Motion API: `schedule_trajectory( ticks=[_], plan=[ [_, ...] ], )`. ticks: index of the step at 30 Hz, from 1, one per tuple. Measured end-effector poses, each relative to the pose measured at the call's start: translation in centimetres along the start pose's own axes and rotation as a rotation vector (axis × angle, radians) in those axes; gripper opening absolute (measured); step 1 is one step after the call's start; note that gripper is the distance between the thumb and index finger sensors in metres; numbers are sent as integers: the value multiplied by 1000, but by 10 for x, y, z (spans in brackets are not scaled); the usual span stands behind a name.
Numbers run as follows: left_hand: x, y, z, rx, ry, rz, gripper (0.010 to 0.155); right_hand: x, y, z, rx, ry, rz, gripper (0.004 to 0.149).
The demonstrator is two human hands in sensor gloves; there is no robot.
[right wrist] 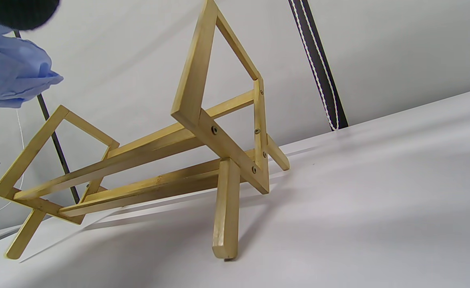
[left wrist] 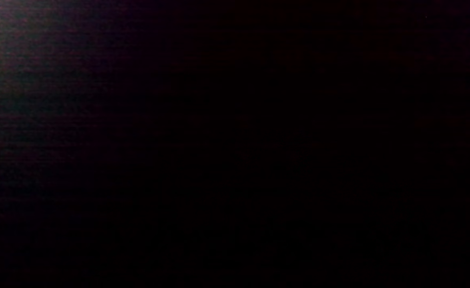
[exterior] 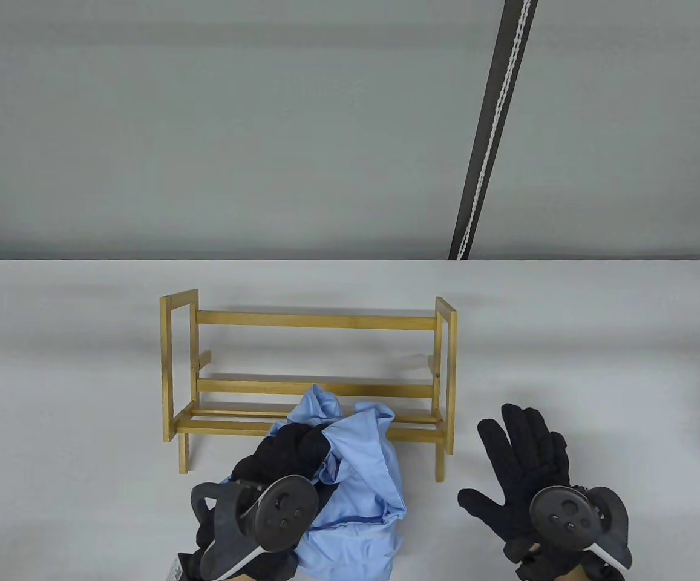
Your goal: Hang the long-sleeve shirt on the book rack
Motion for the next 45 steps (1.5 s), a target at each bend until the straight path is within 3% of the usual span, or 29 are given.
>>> schedule_trajectory(
  ticks=[18, 45],
  plan=[
    [25, 7, -32, 66, -34, -29, 62, -1, 0, 0, -7, 6, -10, 93],
    [23, 20, -101, 158, -4, -106, 62, -4, 2, -2, -4, 13, -28, 93]
  ],
)
Point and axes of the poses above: the tracker on the back of each hand, its own y axis roughly to the little-finger side, its own z axis roughly from the fingertips to the wrist, x = y × z, the point moved 1 cm from there along -z, roughly from the wrist to the fingertips, and after that the axes turned 10 degrees about -z, right-handed, at the moved point
